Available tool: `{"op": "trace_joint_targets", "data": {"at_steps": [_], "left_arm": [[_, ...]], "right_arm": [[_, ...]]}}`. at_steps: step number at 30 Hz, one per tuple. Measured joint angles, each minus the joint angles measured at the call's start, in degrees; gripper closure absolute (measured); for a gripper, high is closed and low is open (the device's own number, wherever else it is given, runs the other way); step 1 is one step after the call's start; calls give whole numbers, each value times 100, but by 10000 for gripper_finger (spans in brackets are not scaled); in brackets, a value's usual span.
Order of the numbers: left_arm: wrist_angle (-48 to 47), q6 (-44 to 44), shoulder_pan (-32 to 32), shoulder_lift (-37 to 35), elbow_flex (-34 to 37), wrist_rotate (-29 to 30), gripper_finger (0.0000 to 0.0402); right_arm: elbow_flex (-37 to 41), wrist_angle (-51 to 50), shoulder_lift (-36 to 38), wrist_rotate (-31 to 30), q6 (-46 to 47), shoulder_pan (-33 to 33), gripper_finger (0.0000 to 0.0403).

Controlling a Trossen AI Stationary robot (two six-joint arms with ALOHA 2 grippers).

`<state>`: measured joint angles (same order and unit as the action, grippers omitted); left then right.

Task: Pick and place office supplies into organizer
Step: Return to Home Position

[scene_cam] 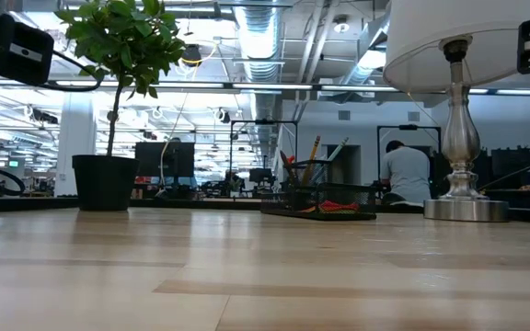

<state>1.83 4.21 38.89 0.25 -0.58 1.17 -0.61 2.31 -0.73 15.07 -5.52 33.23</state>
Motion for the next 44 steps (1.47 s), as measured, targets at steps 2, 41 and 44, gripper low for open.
{"op": "trace_joint_targets", "data": {"at_steps": [2, 41, 44], "left_arm": [[-2, -50, 0, 1, 0, 2, 208], [-17, -138, 2, 2, 7, 11, 208], [-17, -138, 2, 2, 7, 11, 208]], "right_arm": [[0, 0, 0, 1, 0, 0, 305], [-2, 1, 0, 0, -1, 0, 305], [-2, 0, 0, 0, -1, 0, 305]]}}
